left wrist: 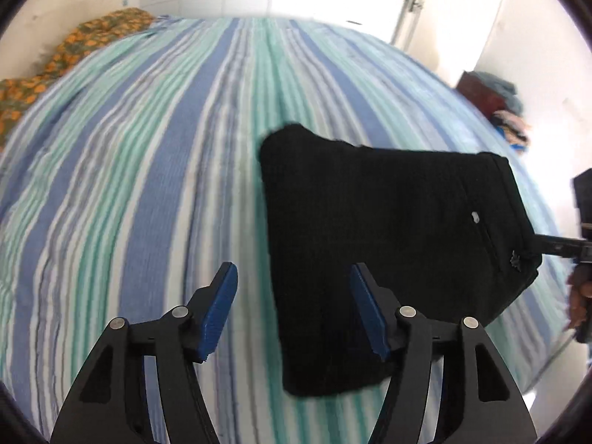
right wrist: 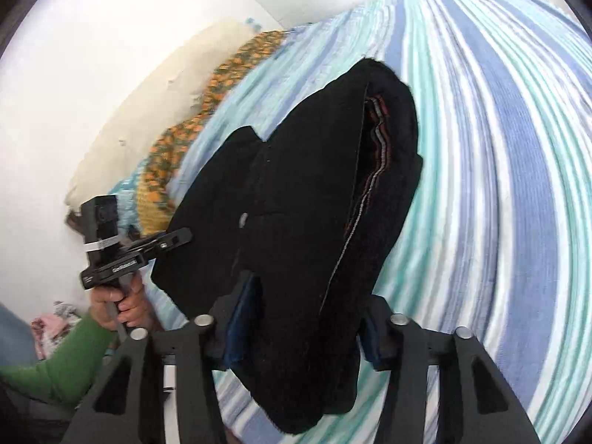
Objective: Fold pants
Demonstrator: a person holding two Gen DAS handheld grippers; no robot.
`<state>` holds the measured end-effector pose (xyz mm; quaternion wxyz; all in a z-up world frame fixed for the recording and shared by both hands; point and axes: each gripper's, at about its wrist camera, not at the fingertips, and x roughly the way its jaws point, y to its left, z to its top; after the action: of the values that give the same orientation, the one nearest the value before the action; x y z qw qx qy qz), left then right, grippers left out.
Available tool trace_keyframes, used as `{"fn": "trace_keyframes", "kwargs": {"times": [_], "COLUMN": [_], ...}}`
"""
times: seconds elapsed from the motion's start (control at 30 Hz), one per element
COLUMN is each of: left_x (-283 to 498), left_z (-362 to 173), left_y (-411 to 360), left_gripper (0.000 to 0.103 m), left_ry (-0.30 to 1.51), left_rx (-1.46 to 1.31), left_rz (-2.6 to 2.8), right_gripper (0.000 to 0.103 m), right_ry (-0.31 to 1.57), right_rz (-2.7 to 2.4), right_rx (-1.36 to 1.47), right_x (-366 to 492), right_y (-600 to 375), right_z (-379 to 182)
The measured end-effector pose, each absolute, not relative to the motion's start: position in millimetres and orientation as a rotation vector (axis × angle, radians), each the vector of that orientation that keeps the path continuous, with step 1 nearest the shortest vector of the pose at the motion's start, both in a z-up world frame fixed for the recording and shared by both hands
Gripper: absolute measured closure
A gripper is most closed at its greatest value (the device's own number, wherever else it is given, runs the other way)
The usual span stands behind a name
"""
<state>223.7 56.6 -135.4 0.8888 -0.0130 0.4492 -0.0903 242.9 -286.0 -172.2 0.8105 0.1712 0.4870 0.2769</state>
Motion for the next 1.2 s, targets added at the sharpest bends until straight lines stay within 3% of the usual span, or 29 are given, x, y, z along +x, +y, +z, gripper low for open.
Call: {"fn": "trace_keyframes", "kwargs": {"times": [0.07,0.13,0.2,0.37,0.53,0.77,1.2], "left_x": [202,174,144,105,77,50,50], "left_z": [-138,-127,-109,-79,-64,-68,-79], "left_y": [65,72,70,61,37,24,20], "left_gripper": [0.034,0.014,0.006,0.005,0.004,0.004,0.004], "left_ry": [0.905,0.827,0.721,0.688,0.729,0.784,0.902], "left_rx": [-0.005,0.044,0.073,-0.048,0.012,0.060,0.044], "left_rz": [-0.132,-0.066,0.001,0.025,0.011,0.005,0.052], "right_gripper": [0.020,0.019,0.000,0.000,0.000,0.000,0.000], "right_ry": [1.093,1.058,1.002,0.833,0.744,0.821,0.883], "right_rz": [0.394,0.292,0.213,0.094,0.100,0.085,0.029], "right_rx": [0.283,0.234,0.211,0.120,0.062,-0.026,-0.027], "right_x": [237,212,180,121,85,58,47], "right_y": [-302,-316,-325,-309,-251,-195,-196], "right_z": [-192,-190,-177,-138,-113,-111,-108]}}
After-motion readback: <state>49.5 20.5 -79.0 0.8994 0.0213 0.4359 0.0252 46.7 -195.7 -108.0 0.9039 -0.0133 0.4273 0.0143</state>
